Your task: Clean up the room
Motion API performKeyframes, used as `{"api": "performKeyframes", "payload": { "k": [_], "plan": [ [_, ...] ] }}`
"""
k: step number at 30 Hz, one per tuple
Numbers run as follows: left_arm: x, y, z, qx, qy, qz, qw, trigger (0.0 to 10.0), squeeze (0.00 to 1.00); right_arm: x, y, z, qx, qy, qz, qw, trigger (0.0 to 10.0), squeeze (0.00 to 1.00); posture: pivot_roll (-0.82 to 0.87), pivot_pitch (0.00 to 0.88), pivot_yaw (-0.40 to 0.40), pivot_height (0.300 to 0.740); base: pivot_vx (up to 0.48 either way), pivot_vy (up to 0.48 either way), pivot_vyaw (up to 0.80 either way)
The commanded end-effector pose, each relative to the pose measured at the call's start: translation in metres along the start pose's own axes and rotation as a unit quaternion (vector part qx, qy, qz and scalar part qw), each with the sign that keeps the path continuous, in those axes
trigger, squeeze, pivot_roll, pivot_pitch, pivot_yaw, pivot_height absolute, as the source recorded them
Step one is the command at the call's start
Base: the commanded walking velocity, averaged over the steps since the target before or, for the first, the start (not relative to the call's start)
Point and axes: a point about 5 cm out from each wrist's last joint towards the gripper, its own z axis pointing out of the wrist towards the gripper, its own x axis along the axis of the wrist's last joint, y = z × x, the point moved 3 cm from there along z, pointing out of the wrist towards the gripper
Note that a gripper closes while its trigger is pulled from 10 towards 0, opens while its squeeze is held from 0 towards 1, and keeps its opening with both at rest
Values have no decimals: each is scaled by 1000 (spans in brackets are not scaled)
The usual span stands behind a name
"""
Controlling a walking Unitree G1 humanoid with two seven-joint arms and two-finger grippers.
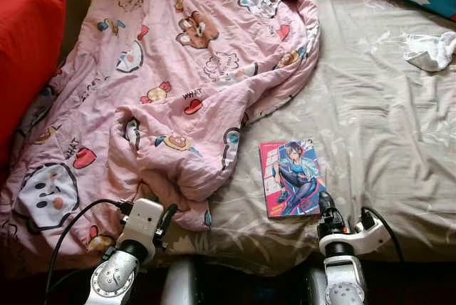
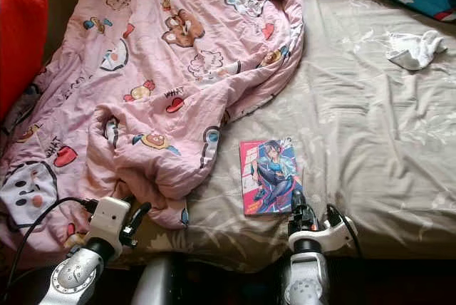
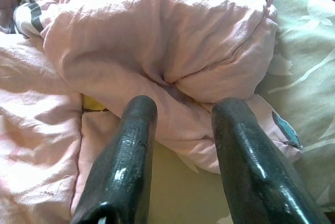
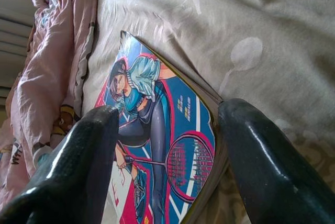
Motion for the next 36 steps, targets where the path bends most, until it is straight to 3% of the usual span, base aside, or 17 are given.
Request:
{"api": "performKeyframes", "payload": {
  "k": [1, 12, 25, 36],
  "plan": [
    [-13, 2, -6, -2, -22, -1, 1000, 10000, 0, -16, 4, -11, -13, -12, 17, 1000, 10000, 0, 102, 341, 115, 613, 0, 0, 0],
    [-13, 3, -7, -2, -22, -4, 1000, 10000, 0, 6, -17, -5, 55, 32, 32, 997, 10000, 0, 101, 348, 112, 613, 0, 0, 0],
    [-14, 2, -15, -1, -25, -1, 1000, 10000, 0, -6, 0, 2, -2, 5, 36, 999, 10000, 0, 126, 375, 118, 613, 0, 0, 0],
    [-19, 0, -26, 2, -38, 1, 999, 10000, 0, 18, 1, 8, 2, 51, 26, 998, 10000, 0, 135, 407, 124, 613, 0, 0, 0]
  ]
}}
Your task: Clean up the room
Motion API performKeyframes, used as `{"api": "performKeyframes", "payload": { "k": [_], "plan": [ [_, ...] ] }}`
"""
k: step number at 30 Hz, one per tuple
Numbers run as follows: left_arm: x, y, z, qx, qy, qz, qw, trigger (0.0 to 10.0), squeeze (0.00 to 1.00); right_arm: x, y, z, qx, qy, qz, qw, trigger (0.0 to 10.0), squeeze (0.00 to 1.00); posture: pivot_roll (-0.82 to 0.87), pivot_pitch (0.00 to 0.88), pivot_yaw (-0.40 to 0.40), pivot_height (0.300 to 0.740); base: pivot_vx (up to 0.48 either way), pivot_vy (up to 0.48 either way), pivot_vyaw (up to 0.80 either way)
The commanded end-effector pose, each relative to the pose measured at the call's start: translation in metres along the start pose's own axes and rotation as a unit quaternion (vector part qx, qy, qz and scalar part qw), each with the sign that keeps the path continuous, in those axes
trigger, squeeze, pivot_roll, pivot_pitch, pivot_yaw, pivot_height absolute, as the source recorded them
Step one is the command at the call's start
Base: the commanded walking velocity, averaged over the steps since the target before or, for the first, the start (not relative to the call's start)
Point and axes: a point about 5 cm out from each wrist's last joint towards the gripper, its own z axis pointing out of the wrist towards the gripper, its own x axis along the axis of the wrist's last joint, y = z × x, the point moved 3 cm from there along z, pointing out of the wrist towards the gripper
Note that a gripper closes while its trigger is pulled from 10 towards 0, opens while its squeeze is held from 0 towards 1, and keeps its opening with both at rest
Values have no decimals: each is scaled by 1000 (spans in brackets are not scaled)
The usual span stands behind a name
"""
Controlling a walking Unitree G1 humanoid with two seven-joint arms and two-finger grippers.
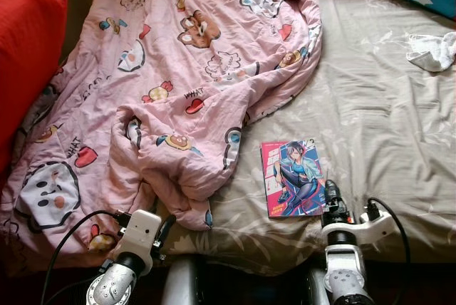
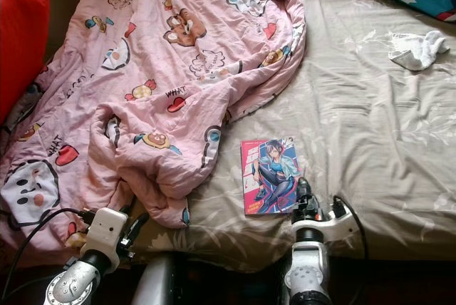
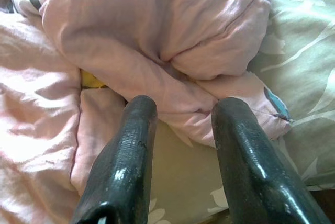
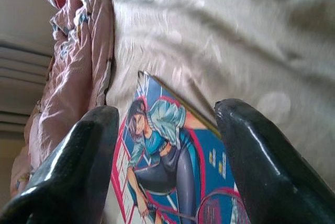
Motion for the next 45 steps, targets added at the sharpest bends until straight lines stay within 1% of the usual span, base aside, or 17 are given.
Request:
{"api": "performKeyframes", "payload": {
  "k": [1, 5, 6, 8, 14, 21, 23, 24, 25, 27, 31, 34, 36, 37, 41, 43, 45],
  "plan": [
    [-13, -4, -9, 3, -30, 1, 1000, 10000, 0, -6, 15, -11, -27, -6, 4, 1000, 10000, 0, 135, 407, 124, 613, 0, 0, 0],
    [-13, -3, -10, 1, -31, 1, 1000, 10000, 0, -13, 25, -19, -47, -20, 6, 999, 10000, 0, 133, 415, 129, 613, 0, 0, 0],
    [-13, -3, -12, 0, -33, 2, 999, 10000, 0, -18, 28, -23, -55, -28, 7, 998, 10000, 0, 137, 422, 133, 613, 0, 0, 0],
    [-14, -3, -13, -1, -34, 2, 999, 10000, 0, -21, 31, -25, -62, -32, 8, 998, 10000, 0, 140, 427, 135, 613, 0, 0, 0],
    [-14, -3, -16, -5, -38, 8, 999, 10000, 0, -28, 33, -27, -66, -51, 7, 996, 10000, 0, 147, 439, 139, 613, 0, 0, 0],
    [-14, -1, -19, -11, -40, 13, 999, 10000, 0, -29, 33, -26, -65, -56, 6, 996, 10000, 0, 149, 445, 141, 613, 0, 0, 0],
    [-14, -1, -20, -11, -40, 13, 999, 10000, 0, -30, 34, -26, -67, -59, 5, 996, 10000, 0, 149, 448, 142, 613, 0, 0, 0],
    [-14, -1, -21, -12, -41, 14, 999, 10000, 0, -33, 39, -30, -78, -68, 11, 995, 10000, 0, 152, 448, 141, 613, 0, 0, 0],
    [-14, 0, -21, -12, -41, 14, 999, 10000, 0, -34, 41, -31, -83, -72, 15, 994, 10000, 0, 152, 448, 141, 613, 0, 0, 0],
    [-13, 0, -21, -12, -41, 13, 999, 10000, 0, -36, 41, -32, -83, -77, 21, 993, 10000, 0, 153, 450, 141, 613, 0, 0, 0],
    [-13, 0, -22, -12, -42, 13, 999, 10000, 0, -40, 40, -32, -81, -86, 28, 993, 10000, 0, 157, 457, 143, 613, 0, 0, 0],
    [-13, 0, -25, -12, -44, 14, 999, 10000, 0, -47, 39, -33, -83, -100, 47, 990, 10000, 0, 170, 464, 143, 613, 0, 0, 0],
    [-13, 0, -26, -11, -45, 14, 999, 10000, 0, -49, 38, -33, -83, -104, 52, 990, 10000, 0, 171, 465, 143, 613, 0, 0, 0],
    [-13, 0, -27, -10, -45, 15, 999, 10000, 0, -51, 37, -33, -82, -108, 62, 989, 10000, 0, 176, 468, 142, 613, 0, 0, 0],
    [-13, 0, -30, -9, -47, 15, 999, 10000, 0, -58, 35, -34, -82, -128, 63, 986, 10000, 0, 186, 474, 143, 613, 0, 0, 0],
    [-13, 0, -31, -9, -48, 15, 999, 10000, 0, -63, 33, -33, -79, -139, 64, 985, 10000, 0, 191, 479, 144, 613, 0, 0, 0],
    [-14, -1, -33, -7, -51, 15, 999, 10000, 0, -69, 26, -32, -62, -152, 70, 984, 10000, 0, 194, 483, 143, 613, 0, 0, 0]
  ]
}}
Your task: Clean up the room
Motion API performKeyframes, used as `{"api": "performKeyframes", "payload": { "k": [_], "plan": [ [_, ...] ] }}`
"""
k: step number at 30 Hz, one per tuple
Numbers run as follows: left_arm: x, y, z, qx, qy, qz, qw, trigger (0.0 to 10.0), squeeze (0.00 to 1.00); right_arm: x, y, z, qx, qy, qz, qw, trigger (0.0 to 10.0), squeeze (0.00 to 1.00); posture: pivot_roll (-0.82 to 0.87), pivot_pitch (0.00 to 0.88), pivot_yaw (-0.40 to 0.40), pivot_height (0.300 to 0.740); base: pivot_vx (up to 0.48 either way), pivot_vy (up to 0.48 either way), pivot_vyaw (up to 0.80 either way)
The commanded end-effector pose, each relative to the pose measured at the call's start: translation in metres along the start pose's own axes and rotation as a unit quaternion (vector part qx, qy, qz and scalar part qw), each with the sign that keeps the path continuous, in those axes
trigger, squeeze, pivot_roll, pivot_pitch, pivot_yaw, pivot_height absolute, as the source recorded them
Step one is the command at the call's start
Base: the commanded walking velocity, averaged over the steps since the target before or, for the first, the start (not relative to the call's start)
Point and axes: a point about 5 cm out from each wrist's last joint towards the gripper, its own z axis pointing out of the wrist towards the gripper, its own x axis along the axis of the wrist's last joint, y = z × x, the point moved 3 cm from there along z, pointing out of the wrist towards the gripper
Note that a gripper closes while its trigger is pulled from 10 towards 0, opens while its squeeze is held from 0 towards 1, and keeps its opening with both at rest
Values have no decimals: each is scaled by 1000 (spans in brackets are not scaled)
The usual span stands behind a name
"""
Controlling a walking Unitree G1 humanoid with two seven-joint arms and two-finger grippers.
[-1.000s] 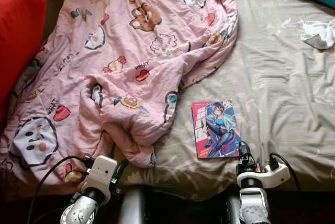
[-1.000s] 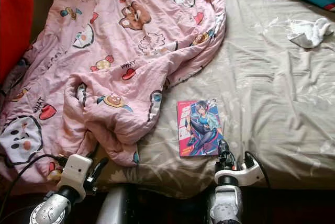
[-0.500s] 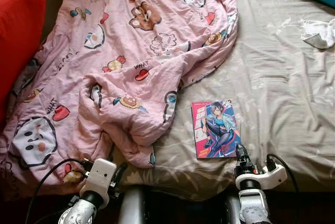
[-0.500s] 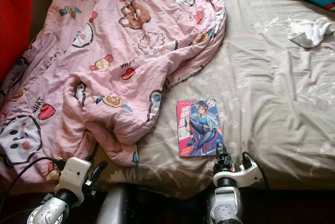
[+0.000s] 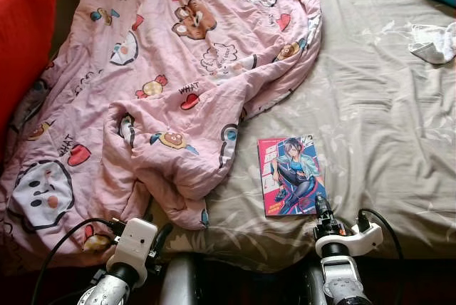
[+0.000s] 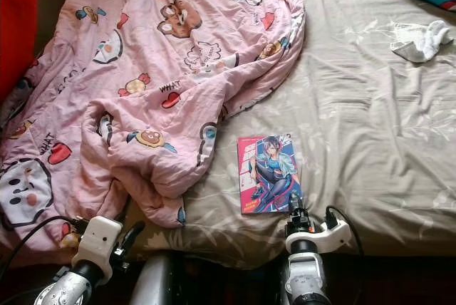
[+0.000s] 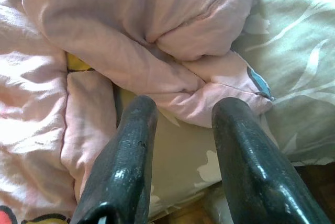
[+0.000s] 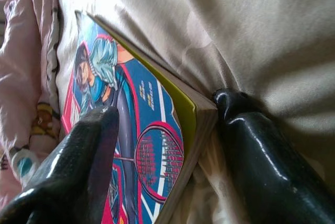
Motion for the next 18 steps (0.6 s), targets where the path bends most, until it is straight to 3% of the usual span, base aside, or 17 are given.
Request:
{"api": "performKeyframes", "payload": {
  "k": [1, 11, 12, 18],
  "plan": [
    [-11, -3, -8, 2, -28, 8, 1000, 10000, 0, -35, 4, -10, -7, -65, 21, 998, 10000, 0, 194, 483, 143, 613, 0, 0, 0],
    [-11, -1, -9, 1, -30, 5, 1000, 10000, 0, -34, -8, -3, 19, -69, 18, 997, 10000, 0, 194, 485, 141, 613, 0, 0, 0],
    [-12, -1, -8, 1, -30, 5, 1000, 10000, 0, -34, -8, -3, 21, -69, 17, 997, 0, 0, 189, 482, 137, 613, 0, 0, 0],
    [-12, 0, -5, 0, -29, 5, 1000, 10000, 0, -32, -6, -3, 21, -71, 11, 997, 0, 0, 186, 477, 135, 613, 0, 0, 0]
  ]
}}
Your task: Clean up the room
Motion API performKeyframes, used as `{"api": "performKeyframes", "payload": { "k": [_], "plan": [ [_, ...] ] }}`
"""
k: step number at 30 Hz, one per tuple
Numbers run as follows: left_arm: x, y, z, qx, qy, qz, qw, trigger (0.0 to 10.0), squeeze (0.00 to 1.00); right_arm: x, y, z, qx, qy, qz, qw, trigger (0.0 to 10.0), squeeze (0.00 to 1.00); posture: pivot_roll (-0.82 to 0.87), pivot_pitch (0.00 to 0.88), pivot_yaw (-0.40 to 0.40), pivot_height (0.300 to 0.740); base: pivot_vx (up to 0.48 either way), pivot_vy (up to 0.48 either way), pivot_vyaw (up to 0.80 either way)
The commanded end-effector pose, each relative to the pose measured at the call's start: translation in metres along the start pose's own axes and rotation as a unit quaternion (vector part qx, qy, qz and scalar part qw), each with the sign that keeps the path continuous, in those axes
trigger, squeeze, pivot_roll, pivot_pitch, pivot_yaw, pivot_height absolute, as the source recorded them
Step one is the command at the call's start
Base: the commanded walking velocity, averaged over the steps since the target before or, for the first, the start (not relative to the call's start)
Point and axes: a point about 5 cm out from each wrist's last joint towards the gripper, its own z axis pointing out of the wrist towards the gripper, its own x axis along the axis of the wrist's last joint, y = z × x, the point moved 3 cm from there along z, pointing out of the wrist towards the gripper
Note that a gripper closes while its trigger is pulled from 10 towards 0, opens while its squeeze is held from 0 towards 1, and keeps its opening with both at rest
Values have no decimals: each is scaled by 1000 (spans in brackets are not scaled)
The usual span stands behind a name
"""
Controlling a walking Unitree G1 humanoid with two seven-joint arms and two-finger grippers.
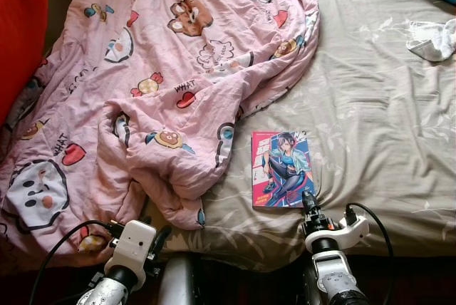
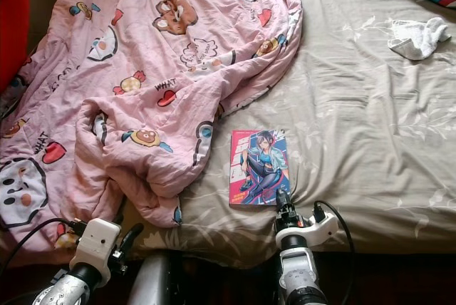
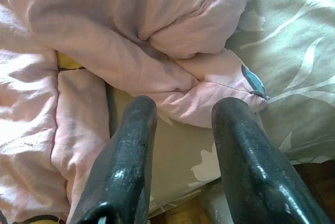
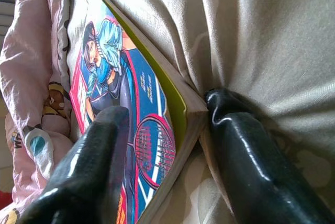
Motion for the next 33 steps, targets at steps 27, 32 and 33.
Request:
{"api": "performKeyframes", "payload": {
  "k": [27, 32, 33],
  "plan": [
    [-3, 2, 43, 6, 5, -1, 1000, 10000, 0, 37, -8, -25, 41, 74, -165, 983, 0, 0, 57, 319, 88, 613, 0, 0, 0],
    [-2, 3, 55, 10, 11, -4, 1000, 10000, 0, 60, -20, -27, 32, 114, -217, 969, 0, 0, 26, 276, 73, 613, 0, 0, 0],
    [-2, 3, 55, 10, 11, -4, 1000, 10000, 0, 60, -20, -27, 32, 114, -217, 969, 0, 0, 26, 276, 73, 613, 0, 0, 0]
  ]
}}
